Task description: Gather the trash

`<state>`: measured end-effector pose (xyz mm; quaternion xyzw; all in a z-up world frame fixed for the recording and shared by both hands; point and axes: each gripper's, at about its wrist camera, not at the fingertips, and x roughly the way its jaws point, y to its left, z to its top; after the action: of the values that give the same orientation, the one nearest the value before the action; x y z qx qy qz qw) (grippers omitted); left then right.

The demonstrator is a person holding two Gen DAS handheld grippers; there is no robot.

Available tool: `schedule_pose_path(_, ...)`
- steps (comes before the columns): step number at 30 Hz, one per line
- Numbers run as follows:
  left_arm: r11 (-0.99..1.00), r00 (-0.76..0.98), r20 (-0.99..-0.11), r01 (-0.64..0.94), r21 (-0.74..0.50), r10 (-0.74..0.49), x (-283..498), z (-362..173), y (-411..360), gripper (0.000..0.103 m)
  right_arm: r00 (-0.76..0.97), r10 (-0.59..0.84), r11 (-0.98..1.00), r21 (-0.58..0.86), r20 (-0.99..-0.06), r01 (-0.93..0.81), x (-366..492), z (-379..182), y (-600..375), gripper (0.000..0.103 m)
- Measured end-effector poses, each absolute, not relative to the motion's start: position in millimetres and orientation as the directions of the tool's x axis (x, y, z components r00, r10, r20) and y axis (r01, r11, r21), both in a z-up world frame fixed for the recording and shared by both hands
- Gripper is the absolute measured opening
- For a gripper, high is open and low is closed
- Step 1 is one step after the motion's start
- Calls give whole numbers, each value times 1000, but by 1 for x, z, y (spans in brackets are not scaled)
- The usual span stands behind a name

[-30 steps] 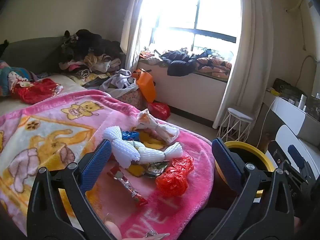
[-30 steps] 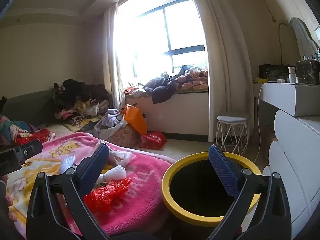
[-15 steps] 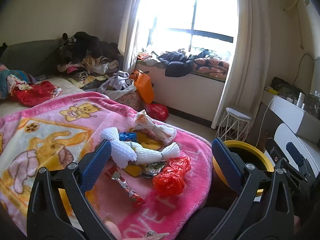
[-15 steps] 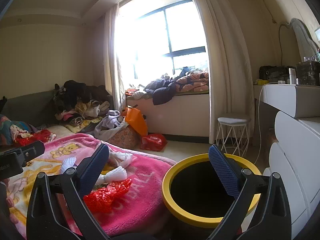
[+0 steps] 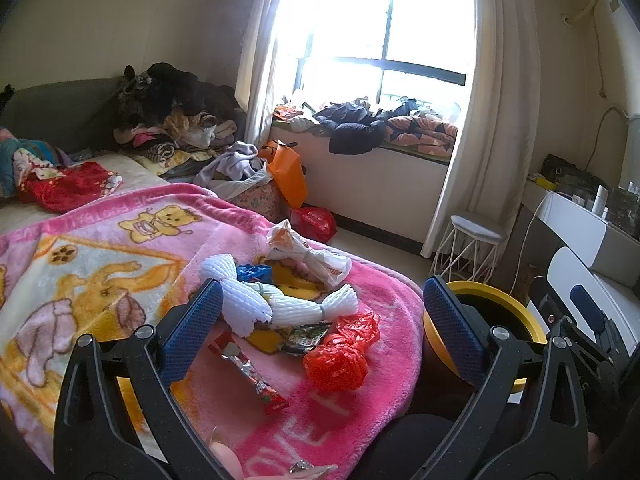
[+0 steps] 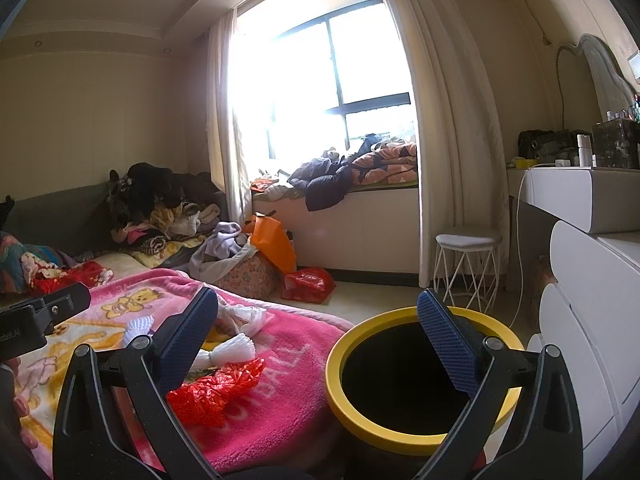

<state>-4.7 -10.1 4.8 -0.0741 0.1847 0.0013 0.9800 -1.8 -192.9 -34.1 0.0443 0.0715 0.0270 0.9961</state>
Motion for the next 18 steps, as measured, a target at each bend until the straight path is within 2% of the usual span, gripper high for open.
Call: schedule_pose_path(18, 989, 928, -371, -28, -144, -27, -3, 5, -14, 92, 989, 57, 994, 99, -135, -44, 0, -32, -193, 97)
